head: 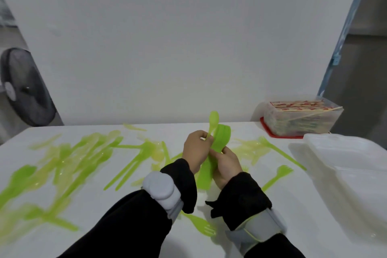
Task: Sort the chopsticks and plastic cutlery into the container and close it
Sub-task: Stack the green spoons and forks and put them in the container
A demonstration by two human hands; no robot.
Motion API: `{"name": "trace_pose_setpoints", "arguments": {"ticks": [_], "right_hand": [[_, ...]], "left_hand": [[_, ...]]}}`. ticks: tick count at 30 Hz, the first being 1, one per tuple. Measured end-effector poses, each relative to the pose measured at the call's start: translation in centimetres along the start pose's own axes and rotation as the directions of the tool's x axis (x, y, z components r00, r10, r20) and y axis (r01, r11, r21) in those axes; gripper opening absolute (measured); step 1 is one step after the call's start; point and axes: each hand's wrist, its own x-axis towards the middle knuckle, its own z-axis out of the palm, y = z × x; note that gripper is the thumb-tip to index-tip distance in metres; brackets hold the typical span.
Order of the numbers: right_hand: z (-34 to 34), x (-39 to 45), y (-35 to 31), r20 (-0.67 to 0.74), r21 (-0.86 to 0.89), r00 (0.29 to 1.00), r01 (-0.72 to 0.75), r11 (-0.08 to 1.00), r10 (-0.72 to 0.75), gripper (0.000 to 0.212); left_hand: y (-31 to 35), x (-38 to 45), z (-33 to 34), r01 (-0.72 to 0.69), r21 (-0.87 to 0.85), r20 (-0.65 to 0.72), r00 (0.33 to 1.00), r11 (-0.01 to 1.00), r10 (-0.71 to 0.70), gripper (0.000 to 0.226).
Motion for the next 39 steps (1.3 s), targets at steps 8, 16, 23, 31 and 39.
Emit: {"name": "trace_pose_setpoints", "arguments": {"ticks": [8,16,23,31,39], "right_hand": [[1.8,-0.5,0.5,0.018,-0.075,1.0,0.001,0.997,0.0,0.016],[5.3,0.2,2.4,0.025,-0.102,0.999,-0.022,0.995,0.025,0.02],[9.6,-0.2,4.9,0.085,-0.14,0.995,-0.034,0.99,0.047,0.02],[13.3,-1.7,7.8,0.138,-0.085,0.984,-0.104,0.991,0.115,0.015],[14.3,-2.7,10.6,0.154,-0.094,0.976,-0.143,0.985,0.156,0.013]], "left_hand": [[-0.5,-0.8,-2.8,-0.117,0.139,-0.085,0.988,0.983,0.129,0.042],[-1.8,-2.0,-7.9,-0.238,0.317,0.211,0.961,0.918,0.177,0.056],[-3.6,-2.1,-13.7,-0.138,0.378,0.22,0.974,0.915,0.056,0.07],[-9.0,-1.6,-25.0,0.135,0.778,-0.165,0.986,0.613,-0.009,0.034],[-12.0,-5.3,-25.1,0.248,0.875,-0.205,0.968,0.416,-0.147,0.04]]}}
